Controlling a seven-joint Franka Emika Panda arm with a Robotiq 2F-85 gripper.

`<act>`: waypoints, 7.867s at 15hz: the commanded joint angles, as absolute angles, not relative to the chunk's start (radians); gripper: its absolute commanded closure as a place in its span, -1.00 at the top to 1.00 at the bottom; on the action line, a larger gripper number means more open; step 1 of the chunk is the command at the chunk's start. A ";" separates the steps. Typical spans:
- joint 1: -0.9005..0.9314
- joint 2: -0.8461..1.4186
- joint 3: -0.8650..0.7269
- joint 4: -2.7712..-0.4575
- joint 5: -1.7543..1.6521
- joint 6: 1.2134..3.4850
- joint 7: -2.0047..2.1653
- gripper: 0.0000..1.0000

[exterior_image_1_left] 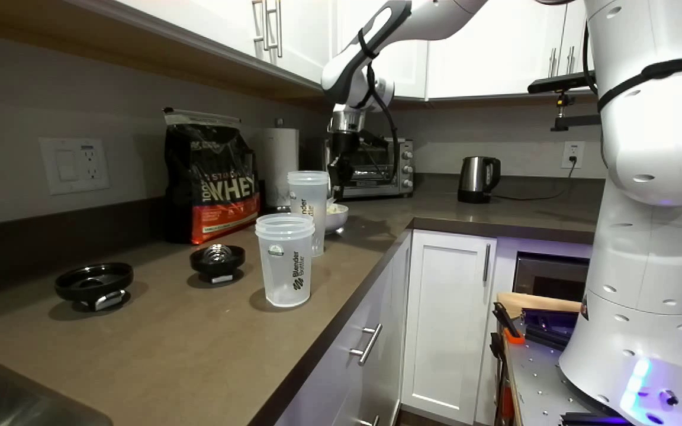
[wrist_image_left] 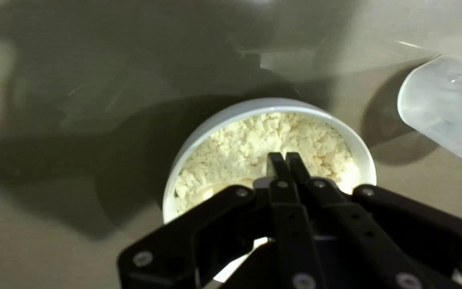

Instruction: Scoop some powder from the bowl into the bigger cup

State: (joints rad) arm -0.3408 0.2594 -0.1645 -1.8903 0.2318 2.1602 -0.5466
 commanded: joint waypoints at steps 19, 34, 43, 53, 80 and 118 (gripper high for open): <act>-0.362 0.197 -0.174 -1.849 0.306 2.041 -0.562 -0.98; -0.325 -0.001 -0.218 -1.913 0.307 1.901 -0.562 -0.98; -0.273 -0.082 -0.234 -1.924 0.296 1.881 -0.548 -0.98; -0.226 -0.161 -0.238 -1.967 0.281 1.891 -0.539 -0.98; -0.157 -0.211 -0.229 -2.057 0.204 1.916 -0.539 -0.98; -0.095 -0.221 -0.168 -2.179 0.007 2.216 -0.513 -0.98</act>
